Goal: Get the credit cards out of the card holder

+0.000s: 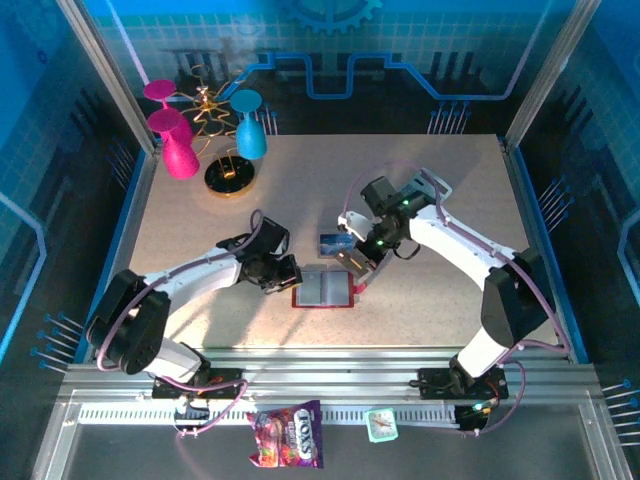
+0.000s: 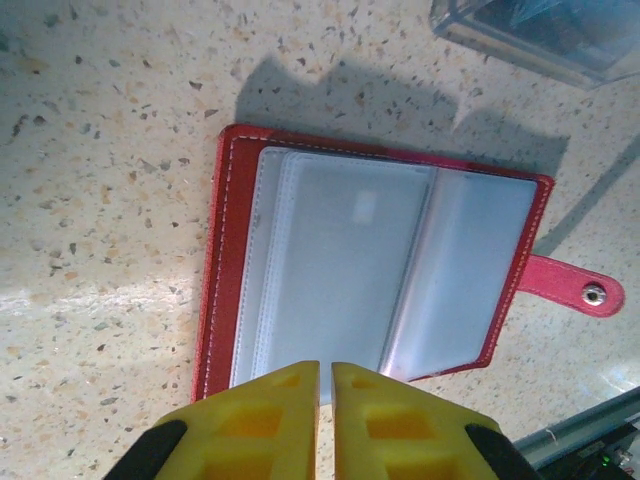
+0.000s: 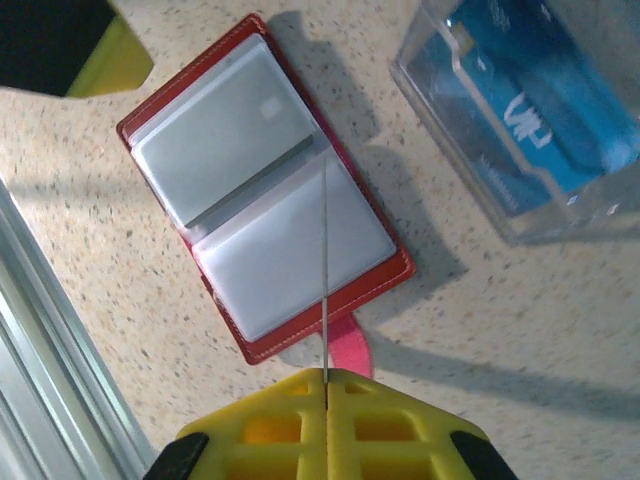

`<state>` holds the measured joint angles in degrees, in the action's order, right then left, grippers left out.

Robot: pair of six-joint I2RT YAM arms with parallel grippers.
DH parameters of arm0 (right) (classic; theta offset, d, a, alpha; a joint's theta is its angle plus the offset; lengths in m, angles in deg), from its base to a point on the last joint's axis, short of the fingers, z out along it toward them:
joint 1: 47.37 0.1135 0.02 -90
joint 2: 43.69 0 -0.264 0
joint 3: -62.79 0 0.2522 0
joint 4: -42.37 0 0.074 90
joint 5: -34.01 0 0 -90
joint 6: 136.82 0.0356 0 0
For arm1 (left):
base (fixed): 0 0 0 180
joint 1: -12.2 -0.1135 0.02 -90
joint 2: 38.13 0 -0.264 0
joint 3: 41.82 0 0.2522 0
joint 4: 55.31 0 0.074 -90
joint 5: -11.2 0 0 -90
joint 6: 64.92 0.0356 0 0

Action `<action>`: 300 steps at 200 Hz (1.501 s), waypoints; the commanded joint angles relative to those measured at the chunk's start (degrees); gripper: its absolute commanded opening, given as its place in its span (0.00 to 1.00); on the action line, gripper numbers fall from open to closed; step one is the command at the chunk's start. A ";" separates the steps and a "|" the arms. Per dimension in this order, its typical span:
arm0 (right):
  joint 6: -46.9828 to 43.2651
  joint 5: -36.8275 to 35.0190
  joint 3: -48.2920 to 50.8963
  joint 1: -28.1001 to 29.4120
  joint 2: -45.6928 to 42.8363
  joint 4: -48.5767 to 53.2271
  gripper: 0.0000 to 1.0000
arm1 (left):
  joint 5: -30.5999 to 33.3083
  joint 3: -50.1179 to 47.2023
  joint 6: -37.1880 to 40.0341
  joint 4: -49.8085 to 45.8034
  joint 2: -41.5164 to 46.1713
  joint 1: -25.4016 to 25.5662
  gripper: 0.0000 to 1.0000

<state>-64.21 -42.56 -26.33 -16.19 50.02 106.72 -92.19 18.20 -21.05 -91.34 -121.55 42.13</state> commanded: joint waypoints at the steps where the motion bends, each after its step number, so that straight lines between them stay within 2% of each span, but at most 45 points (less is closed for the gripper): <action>1: -12.97 -2.35 -5.66 0.51 2.95 7.48 0.00 | 2.27 -1.09 0.14 -1.08 2.95 -0.42 0.13; 100: -25.33 -10.95 -26.58 1.14 16.21 16.71 0.00 | 3.55 -4.61 -0.72 -2.16 8.97 -3.96 0.16; 217: -30.99 -10.32 -58.80 0.00 36.98 33.51 0.00 | 2.40 -6.26 -2.00 -1.65 9.54 -5.25 0.16; 300: -33.85 -11.55 -65.62 -0.82 44.14 35.01 0.00 | 2.05 -7.21 -2.56 -1.22 10.05 -5.52 0.16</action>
<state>-96.01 -54.15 -89.76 -16.39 92.20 138.76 -89.54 12.23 -22.97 -91.84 -112.52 36.99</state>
